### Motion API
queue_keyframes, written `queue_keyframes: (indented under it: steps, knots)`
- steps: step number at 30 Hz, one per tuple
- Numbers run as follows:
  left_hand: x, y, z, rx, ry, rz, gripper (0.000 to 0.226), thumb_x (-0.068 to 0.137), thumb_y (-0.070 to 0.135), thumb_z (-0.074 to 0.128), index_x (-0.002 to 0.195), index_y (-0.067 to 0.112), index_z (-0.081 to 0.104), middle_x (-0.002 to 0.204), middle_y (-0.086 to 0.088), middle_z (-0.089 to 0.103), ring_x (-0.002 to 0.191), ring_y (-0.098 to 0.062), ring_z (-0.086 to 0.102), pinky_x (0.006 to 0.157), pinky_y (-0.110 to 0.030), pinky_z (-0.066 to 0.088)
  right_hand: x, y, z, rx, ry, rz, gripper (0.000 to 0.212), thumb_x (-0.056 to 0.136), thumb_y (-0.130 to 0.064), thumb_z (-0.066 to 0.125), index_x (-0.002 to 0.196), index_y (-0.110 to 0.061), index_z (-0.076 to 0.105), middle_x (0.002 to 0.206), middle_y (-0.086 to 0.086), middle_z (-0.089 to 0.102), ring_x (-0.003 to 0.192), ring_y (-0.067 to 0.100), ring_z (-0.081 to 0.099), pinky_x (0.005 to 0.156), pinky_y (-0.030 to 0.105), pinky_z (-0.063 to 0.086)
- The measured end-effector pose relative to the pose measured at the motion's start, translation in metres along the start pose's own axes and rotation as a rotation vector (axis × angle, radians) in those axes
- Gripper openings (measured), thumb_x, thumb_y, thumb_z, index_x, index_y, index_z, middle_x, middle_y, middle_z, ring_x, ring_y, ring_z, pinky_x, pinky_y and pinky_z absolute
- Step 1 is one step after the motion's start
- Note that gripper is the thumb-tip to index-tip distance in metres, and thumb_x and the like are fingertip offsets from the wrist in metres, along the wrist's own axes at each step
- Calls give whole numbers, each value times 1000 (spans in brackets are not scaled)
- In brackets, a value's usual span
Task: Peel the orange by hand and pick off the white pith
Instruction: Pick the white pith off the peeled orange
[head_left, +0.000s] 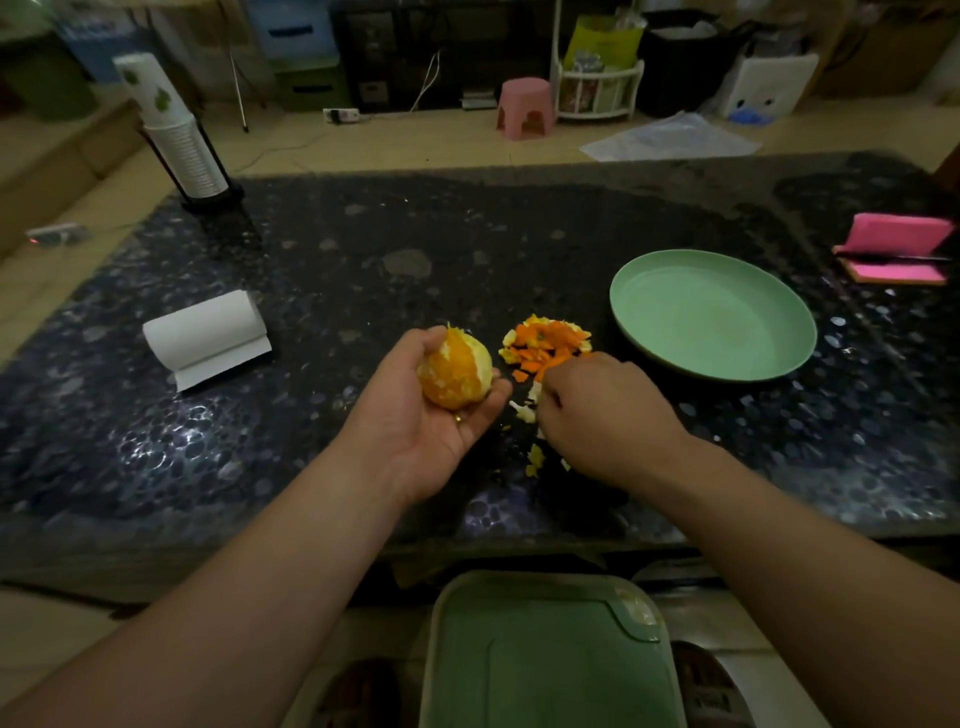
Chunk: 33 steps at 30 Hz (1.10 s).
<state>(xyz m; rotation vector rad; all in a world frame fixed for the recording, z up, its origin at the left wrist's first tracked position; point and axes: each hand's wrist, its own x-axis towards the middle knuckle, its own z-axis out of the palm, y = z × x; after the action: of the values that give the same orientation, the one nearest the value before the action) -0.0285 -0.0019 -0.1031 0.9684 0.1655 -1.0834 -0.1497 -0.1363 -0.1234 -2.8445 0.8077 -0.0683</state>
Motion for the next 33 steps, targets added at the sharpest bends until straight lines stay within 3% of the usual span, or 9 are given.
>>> queue_keyframes:
  steps: [2, 5, 7, 10, 12, 15, 19, 25, 33]
  knots:
    - [0, -1, 1, -15, -28, 6, 49, 98, 33, 68, 135, 1, 60, 118, -26, 71, 94, -36, 75, 72, -38, 65, -1, 3, -1, 109, 34, -2, 11, 99, -28, 56, 101, -26, 66, 104, -6, 67, 104, 23, 60, 90, 44, 50]
    - [-2, -1, 3, -33, -118, -10, 46, 99, 26, 65, 135, -1, 58, 110, -25, 73, 103, -37, 75, 84, -40, 66, -4, 7, -8, 465, 179, 6, 18, 102, -35, 63, 90, -25, 71, 87, -12, 68, 85, 5, 61, 78, 29, 51]
    - [-4, -1, 4, 11, -150, -17, 47, 100, 31, 66, 136, 1, 60, 114, -23, 74, 105, -34, 74, 85, -38, 65, -8, 6, -16, 653, 225, 12, 11, 101, -35, 68, 94, -29, 74, 89, -16, 70, 87, -3, 63, 74, 16, 46]
    - [-6, -3, 7, 83, -155, 12, 52, 97, 39, 68, 138, 7, 61, 119, -18, 76, 97, -26, 75, 80, -32, 65, -16, 2, -23, 756, 212, -46, 12, 96, -31, 75, 108, -32, 74, 99, -18, 74, 94, -3, 68, 82, 20, 53]
    - [-8, -5, 8, 101, -165, 33, 50, 98, 39, 67, 137, 7, 62, 126, -16, 74, 100, -23, 72, 79, -29, 62, -20, 0, -25, 760, 206, -87, 14, 95, -29, 77, 107, -32, 74, 99, -17, 74, 90, -1, 69, 80, 24, 57]
    - [-10, -8, 11, 126, -187, 40, 38, 100, 40, 63, 123, 11, 68, 114, -11, 76, 87, -17, 71, 71, -25, 59, -24, -3, -28, 713, 243, -93, 11, 93, -30, 78, 104, -32, 75, 93, -16, 74, 83, -1, 69, 75, 22, 56]
    - [-11, -9, 13, 148, -200, 53, 39, 99, 40, 64, 129, 14, 63, 112, -9, 74, 81, -15, 69, 68, -24, 58, -26, -4, -29, 645, 306, -88, 10, 92, -33, 79, 100, -29, 77, 89, -15, 74, 81, 0, 69, 77, 30, 60]
    - [-12, -17, 17, 199, -185, 119, 29, 102, 37, 62, 115, 12, 70, 125, -19, 73, 105, -23, 67, 91, -33, 55, -28, -4, -27, 524, 362, -102, 11, 93, -38, 75, 97, -28, 76, 88, -12, 74, 82, 6, 70, 76, 40, 60]
    - [-15, -27, 22, 279, -131, 264, 28, 104, 34, 61, 111, 10, 73, 115, -17, 76, 105, -27, 74, 101, -46, 58, -30, -12, -24, 308, 413, -114, 17, 98, -43, 66, 95, -29, 75, 85, -9, 72, 75, 10, 66, 69, 37, 57]
